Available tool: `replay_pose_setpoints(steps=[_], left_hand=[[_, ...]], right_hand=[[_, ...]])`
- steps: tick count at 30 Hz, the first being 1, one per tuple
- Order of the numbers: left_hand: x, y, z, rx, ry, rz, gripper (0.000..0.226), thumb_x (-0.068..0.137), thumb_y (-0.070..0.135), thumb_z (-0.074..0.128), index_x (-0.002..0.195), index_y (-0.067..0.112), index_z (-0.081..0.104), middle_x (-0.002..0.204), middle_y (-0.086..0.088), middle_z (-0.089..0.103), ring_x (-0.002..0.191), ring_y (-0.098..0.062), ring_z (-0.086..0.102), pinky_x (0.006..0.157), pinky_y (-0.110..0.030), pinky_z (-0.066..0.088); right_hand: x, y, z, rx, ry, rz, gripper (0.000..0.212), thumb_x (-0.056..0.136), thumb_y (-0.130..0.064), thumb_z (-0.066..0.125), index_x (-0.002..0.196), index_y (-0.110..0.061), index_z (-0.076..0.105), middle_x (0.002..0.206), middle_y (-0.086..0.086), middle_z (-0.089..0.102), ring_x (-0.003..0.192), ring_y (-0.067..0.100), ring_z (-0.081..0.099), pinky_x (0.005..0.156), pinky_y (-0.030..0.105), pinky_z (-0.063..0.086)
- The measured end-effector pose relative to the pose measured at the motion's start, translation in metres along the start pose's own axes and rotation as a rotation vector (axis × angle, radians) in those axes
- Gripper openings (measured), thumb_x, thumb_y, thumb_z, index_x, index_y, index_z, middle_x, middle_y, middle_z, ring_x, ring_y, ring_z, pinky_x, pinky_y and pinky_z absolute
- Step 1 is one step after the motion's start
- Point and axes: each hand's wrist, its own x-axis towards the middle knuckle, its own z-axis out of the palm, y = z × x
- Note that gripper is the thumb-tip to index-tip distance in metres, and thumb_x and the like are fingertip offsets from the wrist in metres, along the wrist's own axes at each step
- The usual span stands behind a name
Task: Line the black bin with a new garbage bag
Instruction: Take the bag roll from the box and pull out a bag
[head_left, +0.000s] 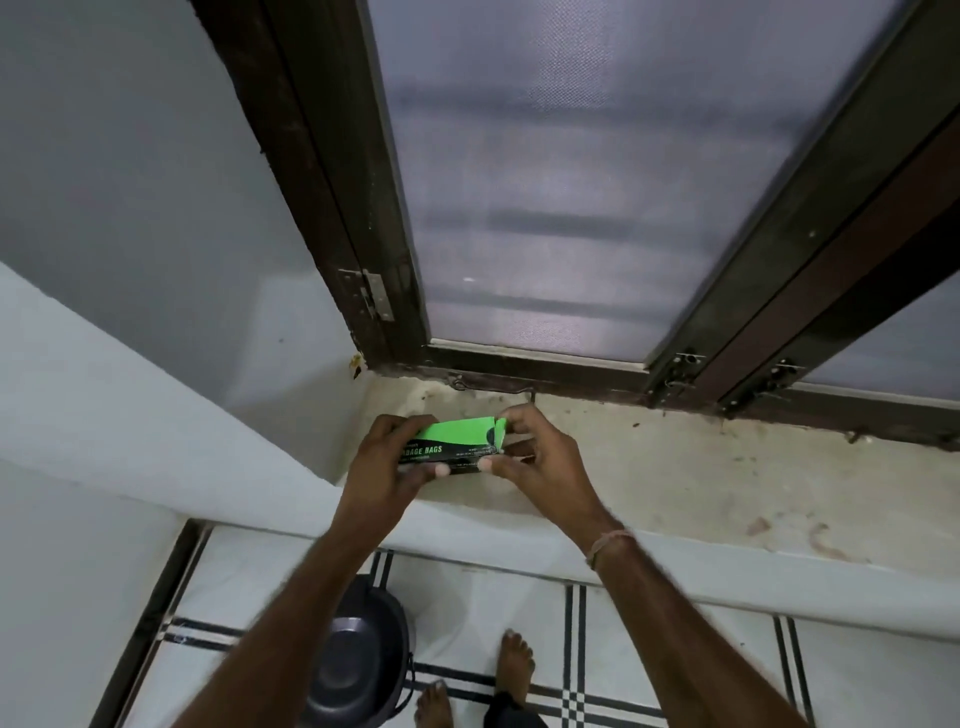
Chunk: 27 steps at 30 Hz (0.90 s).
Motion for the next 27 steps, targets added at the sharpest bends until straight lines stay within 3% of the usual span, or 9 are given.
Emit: replay_pose_setpoints(steps=[3, 5, 9, 11, 14, 18, 22, 27], left_hand=[[-0.007, 0.004, -0.008, -0.121, 0.049, 0.032, 0.058, 0.076, 0.034, 0.078, 0.13, 0.018, 0.066, 0.118, -0.004, 0.057, 0.107, -0.002, 0.061, 0.09, -0.005, 0.043], [-0.014, 0.01, -0.014, -0.168, 0.061, 0.069, 0.054, 0.076, 0.027, 0.079, 0.129, 0.018, 0.066, 0.118, -0.003, 0.056, 0.108, 0.007, 0.059, 0.092, -0.005, 0.043], [-0.03, 0.016, -0.024, -0.21, 0.088, 0.103, 0.052, 0.079, 0.027, 0.077, 0.129, 0.027, 0.062, 0.119, 0.003, 0.055, 0.108, 0.012, 0.058, 0.09, -0.003, 0.042], [-0.039, 0.016, -0.029, -0.206, 0.082, 0.113, 0.053, 0.079, 0.031, 0.077, 0.13, 0.03, 0.062, 0.121, 0.001, 0.056, 0.109, 0.006, 0.06, 0.091, -0.005, 0.044], [-0.052, 0.017, -0.035, -0.178, 0.092, 0.143, 0.055, 0.079, 0.041, 0.075, 0.132, 0.028, 0.063, 0.12, 0.001, 0.056, 0.11, 0.007, 0.058, 0.09, -0.004, 0.043], [-0.068, 0.024, -0.045, -0.156, 0.111, 0.197, 0.055, 0.078, 0.055, 0.068, 0.129, 0.033, 0.062, 0.117, 0.005, 0.055, 0.107, 0.013, 0.056, 0.088, -0.003, 0.043], [-0.083, 0.031, -0.055, -0.172, 0.102, 0.221, 0.051, 0.078, 0.055, 0.068, 0.126, 0.039, 0.059, 0.118, 0.01, 0.055, 0.107, 0.013, 0.056, 0.086, -0.001, 0.043], [-0.092, 0.034, -0.068, -0.162, 0.075, 0.241, 0.051, 0.078, 0.053, 0.069, 0.126, 0.04, 0.059, 0.119, 0.007, 0.056, 0.109, 0.011, 0.056, 0.086, -0.001, 0.042]], right_hand=[[-0.01, -0.003, -0.01, 0.356, -0.033, 0.026, 0.034, 0.088, -0.005, 0.078, 0.113, -0.007, 0.054, 0.124, 0.015, 0.069, 0.112, 0.033, 0.07, 0.091, 0.046, 0.059], [-0.016, -0.004, -0.013, 0.446, -0.028, 0.051, 0.034, 0.092, 0.002, 0.07, 0.12, -0.001, 0.05, 0.131, 0.015, 0.067, 0.119, 0.035, 0.066, 0.094, 0.048, 0.058], [-0.034, -0.011, -0.005, 0.057, 0.274, -0.042, 0.038, 0.091, 0.003, 0.067, 0.123, -0.015, 0.059, 0.129, 0.0, 0.066, 0.114, 0.023, 0.066, 0.084, 0.021, 0.055], [-0.05, -0.021, 0.002, -0.068, 0.371, -0.199, 0.029, 0.089, -0.01, 0.07, 0.116, -0.019, 0.066, 0.12, -0.006, 0.068, 0.109, 0.017, 0.064, 0.078, 0.024, 0.052], [-0.074, -0.035, 0.013, -0.043, 0.318, -0.292, 0.013, 0.089, -0.016, 0.073, 0.102, -0.019, 0.072, 0.104, -0.007, 0.073, 0.097, 0.016, 0.066, 0.076, 0.032, 0.052], [-0.097, -0.037, 0.028, 0.01, 0.315, -0.26, 0.012, 0.087, -0.011, 0.078, 0.099, -0.013, 0.076, 0.101, -0.005, 0.074, 0.089, 0.013, 0.069, 0.079, 0.025, 0.053], [-0.115, -0.042, 0.035, 0.055, 0.296, -0.261, 0.025, 0.089, -0.012, 0.076, 0.114, -0.012, 0.077, 0.108, -0.003, 0.071, 0.097, 0.015, 0.07, 0.086, 0.026, 0.056], [-0.127, -0.05, 0.041, 0.057, 0.222, -0.249, 0.045, 0.093, -0.014, 0.073, 0.137, -0.018, 0.066, 0.111, 0.003, 0.061, 0.1, 0.012, 0.065, 0.091, 0.026, 0.056]])
